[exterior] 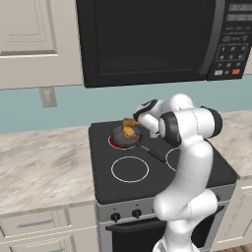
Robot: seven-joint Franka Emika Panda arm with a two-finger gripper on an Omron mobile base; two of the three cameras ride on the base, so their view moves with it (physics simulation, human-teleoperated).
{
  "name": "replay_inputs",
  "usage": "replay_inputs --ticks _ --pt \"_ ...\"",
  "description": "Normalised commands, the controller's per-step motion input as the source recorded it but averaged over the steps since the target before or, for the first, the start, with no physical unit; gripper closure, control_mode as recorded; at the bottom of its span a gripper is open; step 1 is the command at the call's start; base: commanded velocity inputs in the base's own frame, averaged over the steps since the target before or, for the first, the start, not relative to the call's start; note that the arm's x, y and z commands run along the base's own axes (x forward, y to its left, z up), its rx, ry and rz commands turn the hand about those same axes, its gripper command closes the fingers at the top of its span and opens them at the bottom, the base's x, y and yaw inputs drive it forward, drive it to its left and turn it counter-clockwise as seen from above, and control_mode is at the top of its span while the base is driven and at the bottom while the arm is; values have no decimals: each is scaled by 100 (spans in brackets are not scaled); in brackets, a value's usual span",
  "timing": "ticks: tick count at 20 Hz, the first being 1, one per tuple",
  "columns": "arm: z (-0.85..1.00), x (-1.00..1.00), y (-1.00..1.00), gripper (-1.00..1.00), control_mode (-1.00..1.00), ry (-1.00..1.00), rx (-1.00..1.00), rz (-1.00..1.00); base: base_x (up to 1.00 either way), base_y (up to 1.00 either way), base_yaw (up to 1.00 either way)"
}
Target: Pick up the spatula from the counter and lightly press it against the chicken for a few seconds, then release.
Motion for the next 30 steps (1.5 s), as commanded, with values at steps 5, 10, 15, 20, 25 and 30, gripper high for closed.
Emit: replay_inputs --ticks 5,10,15,20,25,30 --pt "24 -22 -19 100 -100 -12 0 5 0 0 0" --pt "8 -31 -14 100 -100 -11 0 5 0 0 0" --pt "0 -44 -15 100 -100 -12 0 6 0 0 0" --pt "10 -59 -13 100 -100 -11 0 7 0 0 0" --pt "38 -60 -20 100 -100 -10 0 8 0 0 0" --pt "54 -62 -24 100 -100 -5 0 9 0 0 0"
